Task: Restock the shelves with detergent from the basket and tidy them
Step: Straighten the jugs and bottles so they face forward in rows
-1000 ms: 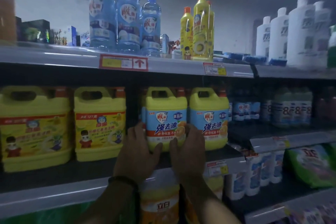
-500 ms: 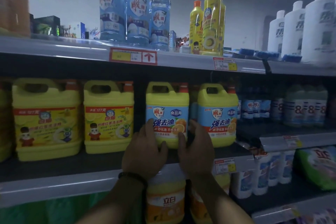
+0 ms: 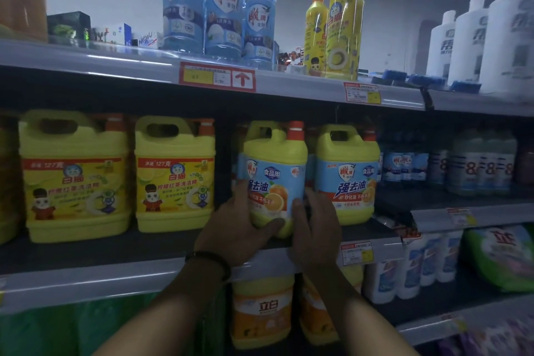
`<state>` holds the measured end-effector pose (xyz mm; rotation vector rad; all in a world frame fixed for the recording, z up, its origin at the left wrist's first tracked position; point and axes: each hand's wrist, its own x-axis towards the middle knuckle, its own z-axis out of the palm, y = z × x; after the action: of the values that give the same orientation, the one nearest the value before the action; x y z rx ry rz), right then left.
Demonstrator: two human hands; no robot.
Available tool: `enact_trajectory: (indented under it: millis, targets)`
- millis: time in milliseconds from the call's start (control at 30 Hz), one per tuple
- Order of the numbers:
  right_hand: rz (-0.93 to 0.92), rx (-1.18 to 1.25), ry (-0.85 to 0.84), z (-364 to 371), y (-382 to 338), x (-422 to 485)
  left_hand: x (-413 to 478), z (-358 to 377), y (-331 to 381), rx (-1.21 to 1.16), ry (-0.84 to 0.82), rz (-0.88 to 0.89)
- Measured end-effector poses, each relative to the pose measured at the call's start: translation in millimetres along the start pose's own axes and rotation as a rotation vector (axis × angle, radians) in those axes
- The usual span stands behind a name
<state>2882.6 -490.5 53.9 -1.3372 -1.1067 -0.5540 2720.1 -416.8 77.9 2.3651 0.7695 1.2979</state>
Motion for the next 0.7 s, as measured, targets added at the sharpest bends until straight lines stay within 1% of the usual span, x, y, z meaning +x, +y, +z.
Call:
enact_trajectory:
  millis: [33, 133, 233, 300, 333, 367, 467, 500, 567, 700]
  targets:
    - [-0.029, 0.036, 0.006, -0.5, 1.5, -0.8, 1.4, 0.3, -0.1, -0.032, -0.017, -0.002]
    - [-0.100, 0.102, 0.053, 1.1, 9.3, -2.4, 3.0, -1.5, 2.9, -0.020, -0.029, 0.011]
    - [-0.310, 0.086, 0.115, 5.4, 18.2, -6.3, -0.6, -3.8, 5.6, -0.158, -0.063, 0.011]
    - [-0.402, 0.067, 0.081, 5.7, 15.0, -7.6, -2.4, -6.3, 8.2, -0.226, -0.073, -0.020]
    - [-0.398, 0.046, 0.059, 5.4, 11.9, -8.3, -2.8, -7.2, 9.1, -0.245, -0.071, -0.041]
    - [-0.355, 0.019, 0.040, 4.6, 8.7, -8.2, -3.0, -7.9, 10.1, -0.261, -0.064, -0.050]
    - [-0.138, -0.059, 0.014, 1.0, -0.8, -4.5, -2.6, -8.0, 11.3, -0.263, -0.031, -0.014]
    - [-0.100, -0.082, 0.005, 0.9, -2.1, -3.9, -2.2, -8.1, 10.1, -0.252, -0.008, 0.001]
    - [-0.091, -0.126, -0.019, 1.1, -3.0, -4.1, -1.3, -8.7, 7.2, -0.253, 0.021, -0.002]
    - [-0.052, -0.189, -0.072, 0.8, -1.9, -3.9, 3.6, -7.8, 1.4, -0.273, 0.073, -0.099]
